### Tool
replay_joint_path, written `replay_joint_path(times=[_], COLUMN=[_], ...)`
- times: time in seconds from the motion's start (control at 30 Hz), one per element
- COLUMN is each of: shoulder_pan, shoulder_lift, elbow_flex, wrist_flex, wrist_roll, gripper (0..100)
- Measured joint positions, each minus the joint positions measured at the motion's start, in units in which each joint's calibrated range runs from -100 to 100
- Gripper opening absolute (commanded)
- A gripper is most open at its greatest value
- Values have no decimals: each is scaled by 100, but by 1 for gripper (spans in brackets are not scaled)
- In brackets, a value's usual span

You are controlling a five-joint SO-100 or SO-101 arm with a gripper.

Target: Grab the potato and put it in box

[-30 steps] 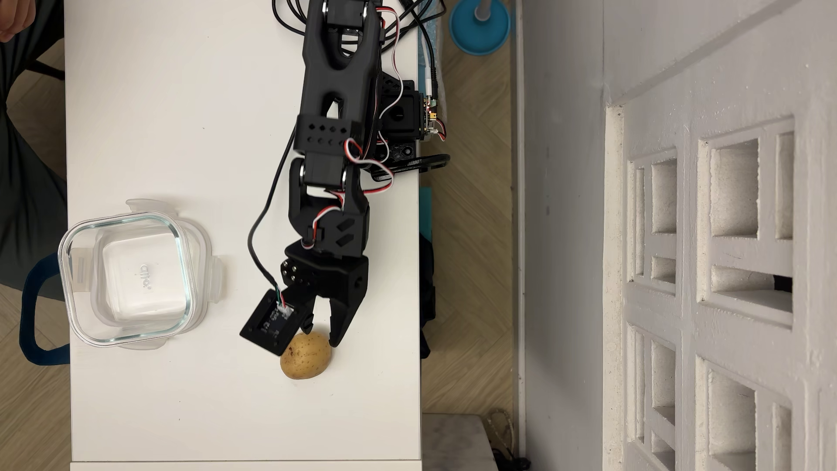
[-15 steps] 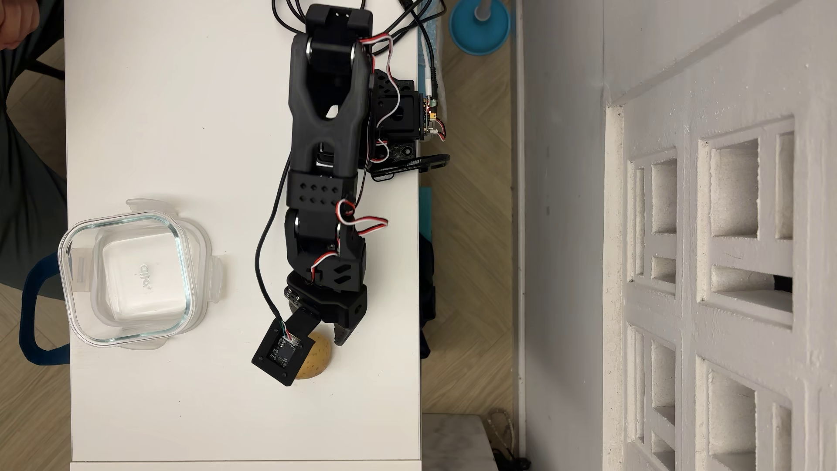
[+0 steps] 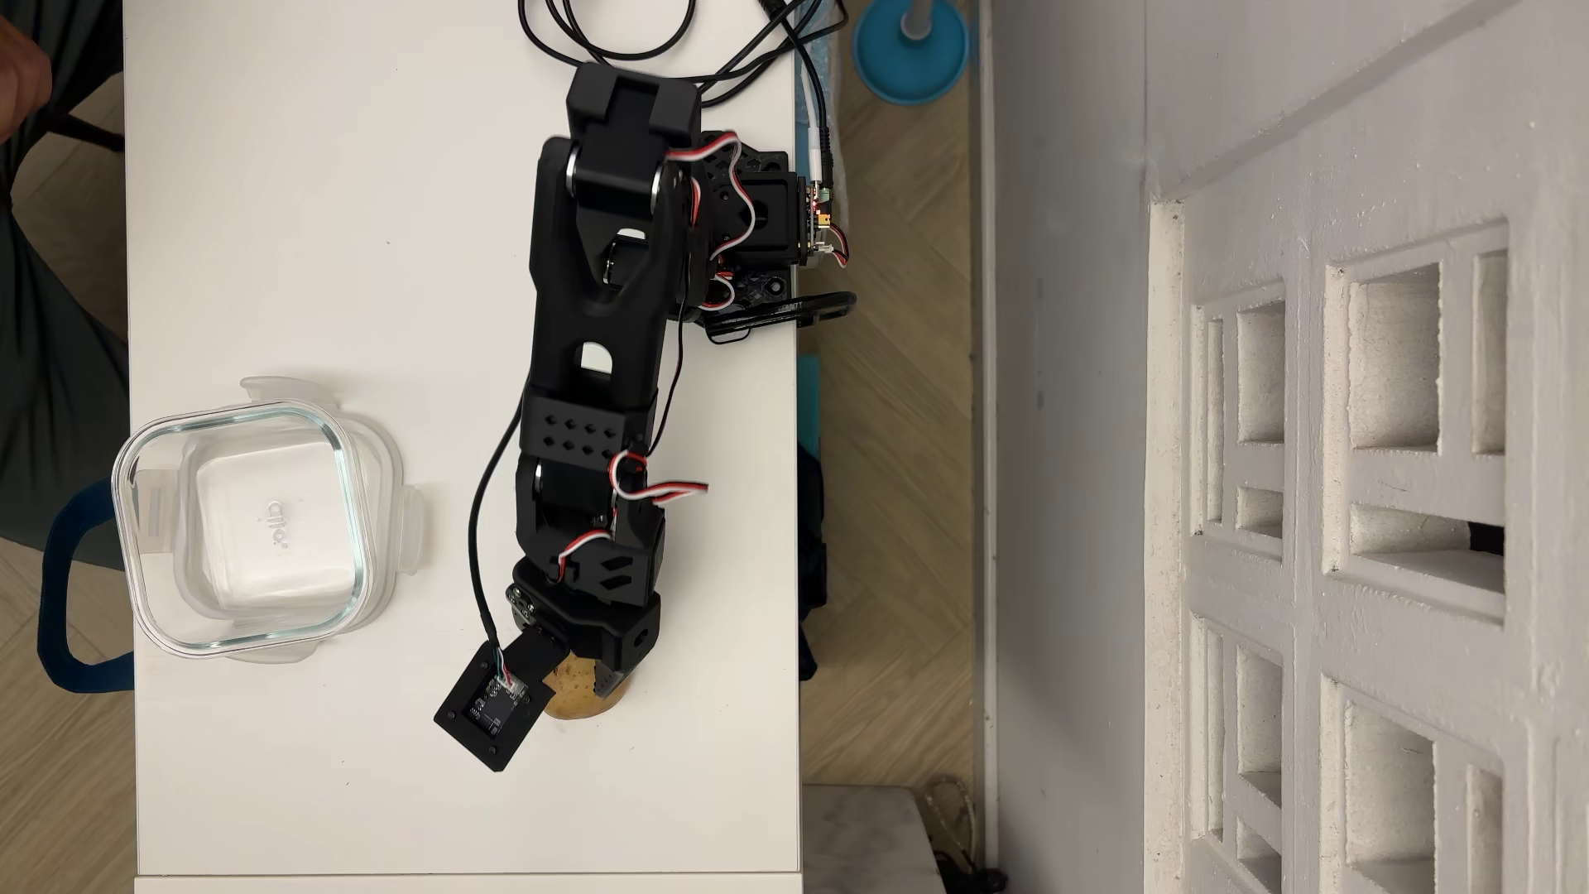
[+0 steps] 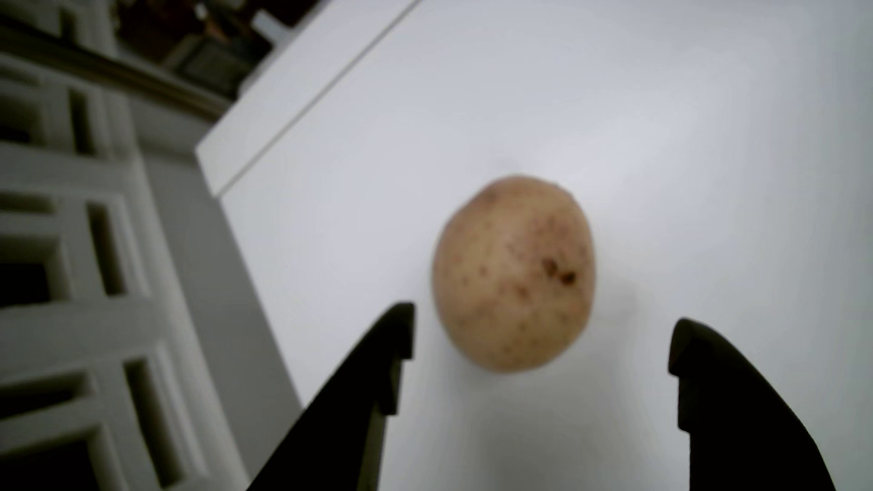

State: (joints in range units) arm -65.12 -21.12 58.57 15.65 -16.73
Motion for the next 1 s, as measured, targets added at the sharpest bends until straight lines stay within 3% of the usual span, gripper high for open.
replay_joint_path(times=[0.17, 1.0], shoulder_pan=[0, 0], shoulder_lift=[911, 2513], elbow_flex=[-632, -1507], wrist_flex=[-9, -27], wrist_roll=[0, 259], gripper=[36, 35])
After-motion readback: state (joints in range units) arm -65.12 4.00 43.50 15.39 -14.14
